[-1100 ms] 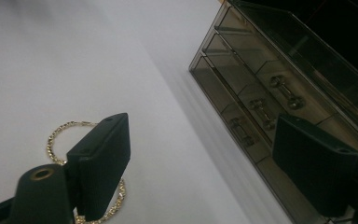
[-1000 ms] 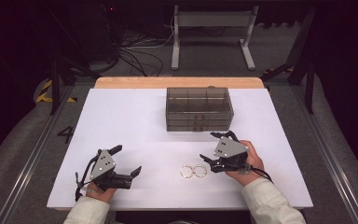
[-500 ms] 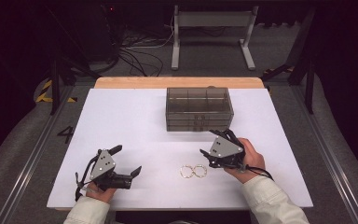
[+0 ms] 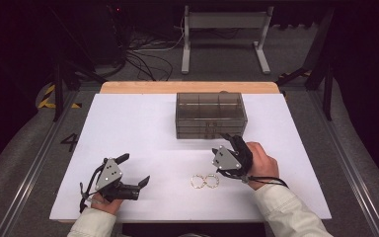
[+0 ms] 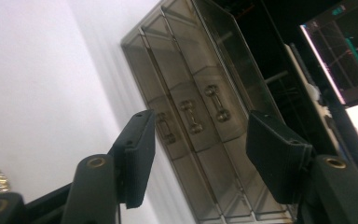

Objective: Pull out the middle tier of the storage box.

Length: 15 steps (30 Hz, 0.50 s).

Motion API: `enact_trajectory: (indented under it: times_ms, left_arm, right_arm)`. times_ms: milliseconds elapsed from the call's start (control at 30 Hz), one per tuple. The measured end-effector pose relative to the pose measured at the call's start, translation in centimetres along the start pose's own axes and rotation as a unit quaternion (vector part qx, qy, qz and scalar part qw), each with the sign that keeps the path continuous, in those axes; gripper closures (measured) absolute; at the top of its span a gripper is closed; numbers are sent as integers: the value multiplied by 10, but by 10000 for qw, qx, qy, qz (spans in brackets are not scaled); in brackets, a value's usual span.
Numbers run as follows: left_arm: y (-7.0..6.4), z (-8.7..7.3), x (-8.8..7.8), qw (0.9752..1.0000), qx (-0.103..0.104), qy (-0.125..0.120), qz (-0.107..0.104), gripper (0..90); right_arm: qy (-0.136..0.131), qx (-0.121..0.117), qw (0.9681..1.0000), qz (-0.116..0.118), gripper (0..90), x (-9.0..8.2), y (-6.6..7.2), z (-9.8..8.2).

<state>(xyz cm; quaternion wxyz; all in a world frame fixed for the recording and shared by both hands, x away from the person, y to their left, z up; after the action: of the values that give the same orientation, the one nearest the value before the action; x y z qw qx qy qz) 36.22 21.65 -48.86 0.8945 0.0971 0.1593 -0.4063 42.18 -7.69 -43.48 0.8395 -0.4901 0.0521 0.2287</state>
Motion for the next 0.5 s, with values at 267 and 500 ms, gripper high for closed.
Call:
enact_trajectory:
  times_ms: [267, 500]
  left_arm:
    - [0, 0, 0, 10000, -2, 6, 2, 6]
    - [1, 0, 0, 10000, 8, 7, 15, 8]
  right_arm:
    - [69, -394, 9988, -292, 439, 7, 1, 0]
    - [130, -527, 9981, -292, 452, 11, 2, 0]
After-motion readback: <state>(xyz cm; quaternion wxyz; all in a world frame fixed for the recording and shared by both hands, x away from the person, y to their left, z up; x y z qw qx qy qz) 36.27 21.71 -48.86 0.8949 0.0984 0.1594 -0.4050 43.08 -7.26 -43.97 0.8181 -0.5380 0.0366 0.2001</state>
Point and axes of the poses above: each handheld gripper's, and its own axes: x roughly forward along the jaws, z roughly out of its top, y roughly to its left, the point moved 7 cm from there along x, roughly forward along the jaws, and after that the axes turned 7 degrees about -z, right-handed, at the moved point
